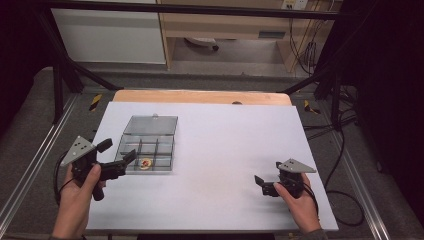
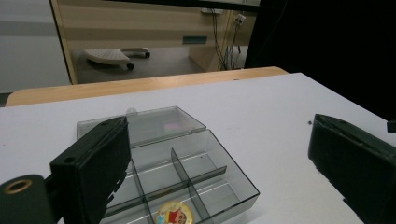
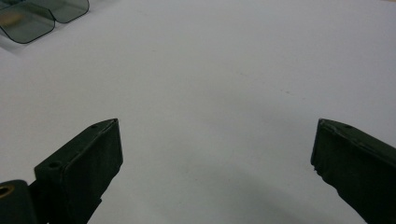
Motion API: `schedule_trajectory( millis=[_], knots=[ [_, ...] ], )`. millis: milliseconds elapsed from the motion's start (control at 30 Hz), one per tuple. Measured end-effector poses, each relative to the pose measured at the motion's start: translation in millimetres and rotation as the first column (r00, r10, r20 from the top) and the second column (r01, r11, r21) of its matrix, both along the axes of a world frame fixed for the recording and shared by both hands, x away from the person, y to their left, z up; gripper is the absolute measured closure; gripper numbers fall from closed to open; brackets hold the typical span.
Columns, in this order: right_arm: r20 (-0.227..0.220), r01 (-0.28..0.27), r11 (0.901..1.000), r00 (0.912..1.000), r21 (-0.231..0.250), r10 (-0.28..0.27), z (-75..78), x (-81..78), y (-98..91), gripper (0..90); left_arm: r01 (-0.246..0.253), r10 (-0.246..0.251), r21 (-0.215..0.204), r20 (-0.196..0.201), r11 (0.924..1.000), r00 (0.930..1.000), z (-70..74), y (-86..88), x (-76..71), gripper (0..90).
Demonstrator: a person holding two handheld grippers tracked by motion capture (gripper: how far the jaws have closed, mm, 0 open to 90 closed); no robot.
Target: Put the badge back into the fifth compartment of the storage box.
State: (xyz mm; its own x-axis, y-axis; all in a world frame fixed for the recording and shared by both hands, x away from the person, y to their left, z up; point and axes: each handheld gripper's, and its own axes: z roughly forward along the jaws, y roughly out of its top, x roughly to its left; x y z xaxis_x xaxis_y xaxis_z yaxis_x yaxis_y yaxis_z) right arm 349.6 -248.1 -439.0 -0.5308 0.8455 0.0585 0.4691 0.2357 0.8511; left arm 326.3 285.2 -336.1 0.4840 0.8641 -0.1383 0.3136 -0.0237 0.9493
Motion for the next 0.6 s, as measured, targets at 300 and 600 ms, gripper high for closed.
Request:
schedule_trajectory(
  millis=[300, 600],
  knots=[
    [0.006, 0.009, 0.9999, 0.9999, 0.014, -0.009, 3.3, -6.7, -5.3, 3.5, -0.010, 0.011, 0.014, -0.014, 0.9999, 0.9998, -9.9, 11.2, -11.9, 5.9],
    [0.019, 0.025, 0.9995, 0.9995, 0.019, -0.026, 5.4, -15.7, -15.7, 3.7, -0.020, 0.022, 0.047, -0.039, 0.9987, 0.9990, -28.2, 20.0, -17.2, 6.1]
  ],
)
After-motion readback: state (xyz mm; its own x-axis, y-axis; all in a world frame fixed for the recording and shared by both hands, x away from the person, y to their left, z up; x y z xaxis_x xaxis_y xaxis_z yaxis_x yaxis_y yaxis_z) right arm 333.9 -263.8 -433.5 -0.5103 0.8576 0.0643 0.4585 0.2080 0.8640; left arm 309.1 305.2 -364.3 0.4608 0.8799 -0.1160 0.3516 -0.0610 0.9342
